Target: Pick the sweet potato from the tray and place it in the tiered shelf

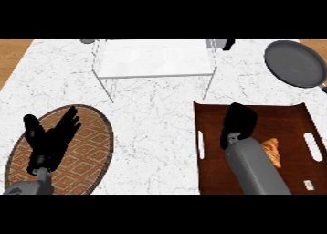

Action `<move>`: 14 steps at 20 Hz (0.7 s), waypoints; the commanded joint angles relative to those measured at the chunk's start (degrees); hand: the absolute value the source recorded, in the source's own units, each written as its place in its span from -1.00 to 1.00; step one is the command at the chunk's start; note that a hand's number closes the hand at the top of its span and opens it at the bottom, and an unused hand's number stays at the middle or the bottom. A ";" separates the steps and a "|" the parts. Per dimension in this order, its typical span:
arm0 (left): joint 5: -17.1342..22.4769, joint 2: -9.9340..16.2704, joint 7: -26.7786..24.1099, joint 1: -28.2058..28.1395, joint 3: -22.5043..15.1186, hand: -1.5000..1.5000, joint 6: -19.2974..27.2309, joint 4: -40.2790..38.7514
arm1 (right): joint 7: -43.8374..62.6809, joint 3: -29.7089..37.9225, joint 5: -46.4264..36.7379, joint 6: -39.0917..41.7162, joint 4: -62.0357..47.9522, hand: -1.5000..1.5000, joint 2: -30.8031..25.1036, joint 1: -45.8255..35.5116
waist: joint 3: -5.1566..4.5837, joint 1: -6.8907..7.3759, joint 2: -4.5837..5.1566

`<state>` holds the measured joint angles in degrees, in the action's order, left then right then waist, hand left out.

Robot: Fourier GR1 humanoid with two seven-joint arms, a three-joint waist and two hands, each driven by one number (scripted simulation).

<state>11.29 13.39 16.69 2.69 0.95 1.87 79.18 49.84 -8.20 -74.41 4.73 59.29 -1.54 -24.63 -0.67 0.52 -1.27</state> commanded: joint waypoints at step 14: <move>-1.36 -1.18 1.78 3.43 -2.76 0.00 -1.65 -1.96 | -7.31 -27.79 34.27 -9.64 16.91 1.00 1.45 -8.65 | 0.85 6.73 1.74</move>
<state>9.57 11.53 17.53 6.30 -2.38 0.67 78.41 40.94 -29.62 -47.75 1.45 71.14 -1.51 -29.89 -0.02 6.58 0.43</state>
